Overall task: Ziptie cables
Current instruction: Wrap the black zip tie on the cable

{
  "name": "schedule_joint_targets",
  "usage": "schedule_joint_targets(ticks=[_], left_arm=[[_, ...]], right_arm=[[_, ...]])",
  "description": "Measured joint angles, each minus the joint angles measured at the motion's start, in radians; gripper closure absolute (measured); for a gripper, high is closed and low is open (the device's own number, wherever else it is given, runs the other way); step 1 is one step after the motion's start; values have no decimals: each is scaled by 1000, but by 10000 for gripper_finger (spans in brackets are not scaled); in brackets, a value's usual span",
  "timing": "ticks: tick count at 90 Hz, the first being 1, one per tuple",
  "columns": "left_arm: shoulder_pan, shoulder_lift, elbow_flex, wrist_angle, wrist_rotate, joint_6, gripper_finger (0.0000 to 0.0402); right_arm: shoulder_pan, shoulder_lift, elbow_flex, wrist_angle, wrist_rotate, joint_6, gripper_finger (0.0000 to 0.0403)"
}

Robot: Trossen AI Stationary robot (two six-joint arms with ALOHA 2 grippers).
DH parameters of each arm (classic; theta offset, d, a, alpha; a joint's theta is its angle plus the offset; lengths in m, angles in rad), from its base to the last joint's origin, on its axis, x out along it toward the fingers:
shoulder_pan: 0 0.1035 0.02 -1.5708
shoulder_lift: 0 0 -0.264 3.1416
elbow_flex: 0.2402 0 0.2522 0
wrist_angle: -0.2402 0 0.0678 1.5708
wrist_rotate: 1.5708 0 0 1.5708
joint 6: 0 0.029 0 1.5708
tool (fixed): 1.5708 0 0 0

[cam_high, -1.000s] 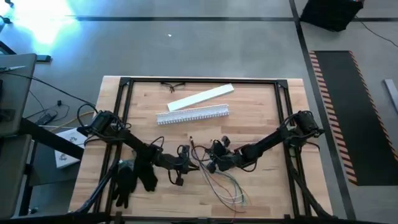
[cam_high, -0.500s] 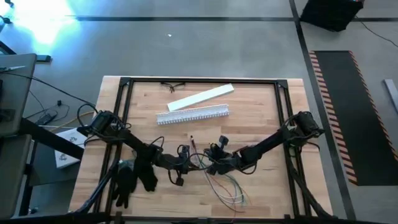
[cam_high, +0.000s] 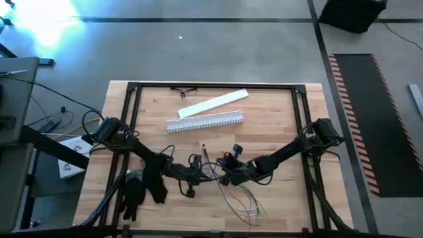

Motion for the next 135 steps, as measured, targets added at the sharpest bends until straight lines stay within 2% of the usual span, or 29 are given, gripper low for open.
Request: schedule_joint_targets(ticks=[28, 51, 60, 70, 91, 102, 115, 135], left_arm=[[0, 0, 0, 0, 0, 1, 402], [0, 0, 0, -1, 0, 4, 402], [0, 0, 0, -1, 0, 4, 402], [0, 0, 0, -1, 0, 4, 402], [0, 0, 0, -1, 0, 9, 402], [0, 0, 0, -1, 0, 9, 402], [0, 0, 0, -1, 0, 10, 402], [0, 0, 0, -1, 0, 11, 402]], right_arm=[[0, 0, 0, 0, -1, -11, 397], [-2, -1, 0, 0, 29, -21, 324], [-9, -1, 0, 0, 34, -6, 312], [-10, -1, 0, 0, 34, -3, 318], [-18, -1, 0, 0, 49, -27, 357], [-40, -1, 0, 0, 50, -26, 361], [-69, -1, 0, 10, 6, -26, 341], [-129, -1, 0, 24, -138, -18, 286]])
